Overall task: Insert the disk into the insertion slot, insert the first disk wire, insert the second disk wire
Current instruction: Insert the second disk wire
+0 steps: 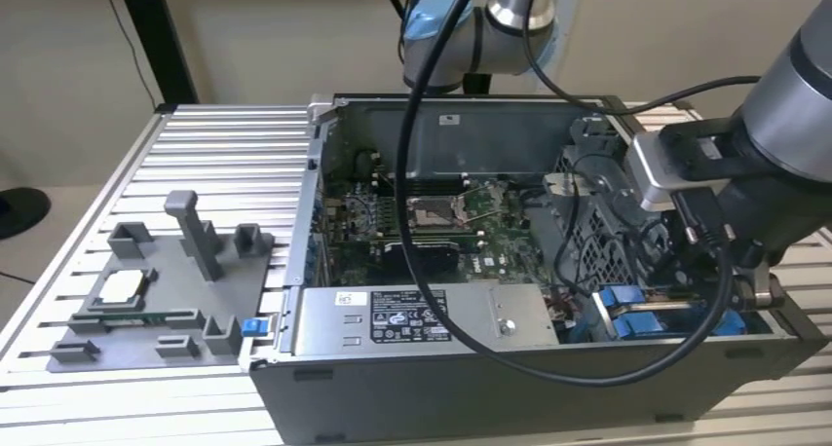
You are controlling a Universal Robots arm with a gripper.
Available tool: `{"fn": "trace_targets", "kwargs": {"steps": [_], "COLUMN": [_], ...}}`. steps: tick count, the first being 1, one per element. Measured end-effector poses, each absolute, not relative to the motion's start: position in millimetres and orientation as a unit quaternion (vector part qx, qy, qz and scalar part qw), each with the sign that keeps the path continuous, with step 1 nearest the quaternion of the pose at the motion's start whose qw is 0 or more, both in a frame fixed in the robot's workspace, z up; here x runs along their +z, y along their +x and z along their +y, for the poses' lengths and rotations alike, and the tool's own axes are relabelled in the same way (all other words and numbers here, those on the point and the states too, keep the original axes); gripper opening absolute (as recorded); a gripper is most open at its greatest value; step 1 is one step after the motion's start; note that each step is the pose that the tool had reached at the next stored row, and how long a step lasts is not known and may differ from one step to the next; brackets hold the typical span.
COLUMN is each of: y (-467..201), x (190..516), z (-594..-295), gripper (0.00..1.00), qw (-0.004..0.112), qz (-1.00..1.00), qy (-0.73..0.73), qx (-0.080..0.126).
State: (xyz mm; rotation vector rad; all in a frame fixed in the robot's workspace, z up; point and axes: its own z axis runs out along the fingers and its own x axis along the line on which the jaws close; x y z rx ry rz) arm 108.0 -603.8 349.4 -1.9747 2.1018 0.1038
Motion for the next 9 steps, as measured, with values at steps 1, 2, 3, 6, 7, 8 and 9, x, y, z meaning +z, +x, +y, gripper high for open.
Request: {"fn": "trace_targets", "kwargs": {"steps": [1, 2, 3, 6, 7, 8, 9], "y": [108.0, 108.1, 108.7, 109.2, 109.4, 109.7, 109.9], "x": [348.8, 348.6, 348.6, 348.4, 348.1, 347.8, 347.6], "z": [-603.8, -603.8, -603.8, -603.9, -604.0, -604.2, -604.3], "gripper": [0.00, 0.00, 0.00, 0.00, 0.00, 0.00, 0.00], "qw": [0.130, 0.132, 0.133, 0.135, 0.137, 0.138, 0.139], "qz": [0.722, 0.722, 0.721, 0.721, 0.720, 0.720, 0.720], "qy": [-0.679, -0.679, -0.679, -0.679, -0.679, -0.680, -0.680], "qx": [0.034, 0.031, 0.031, 0.028, 0.027, 0.026, 0.025]}}
